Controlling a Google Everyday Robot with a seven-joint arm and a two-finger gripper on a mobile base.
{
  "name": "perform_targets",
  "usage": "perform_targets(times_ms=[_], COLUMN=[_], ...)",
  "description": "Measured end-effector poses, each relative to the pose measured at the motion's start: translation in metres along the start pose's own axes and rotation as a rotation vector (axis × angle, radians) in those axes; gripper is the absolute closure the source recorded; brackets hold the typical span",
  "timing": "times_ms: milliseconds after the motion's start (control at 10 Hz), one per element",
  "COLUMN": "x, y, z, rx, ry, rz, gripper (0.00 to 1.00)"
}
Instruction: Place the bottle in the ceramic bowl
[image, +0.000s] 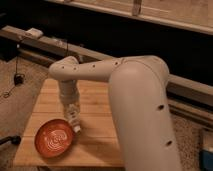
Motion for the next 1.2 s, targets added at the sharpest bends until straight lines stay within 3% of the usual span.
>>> perform_targets(times_ms=[300,400,600,700,1100,1200], x=[0.01,0.013,0.015,0.015,0.013,0.013], y=[0.042,0.057,0.077,0.081,0.082,0.083], z=[0.007,0.01,0.013,0.013,0.011,0.012], rx=[-0.019,-0.018,-0.007,0.004,0.046,0.047], ry=[0.078,0.115,0.165,0.175,0.17,0.169], rz=[-0.158,-0.254,-0.415,-0.439,-0.429,-0.429], gripper=[1.0,0.98,0.82,0.7,0.31,0.27])
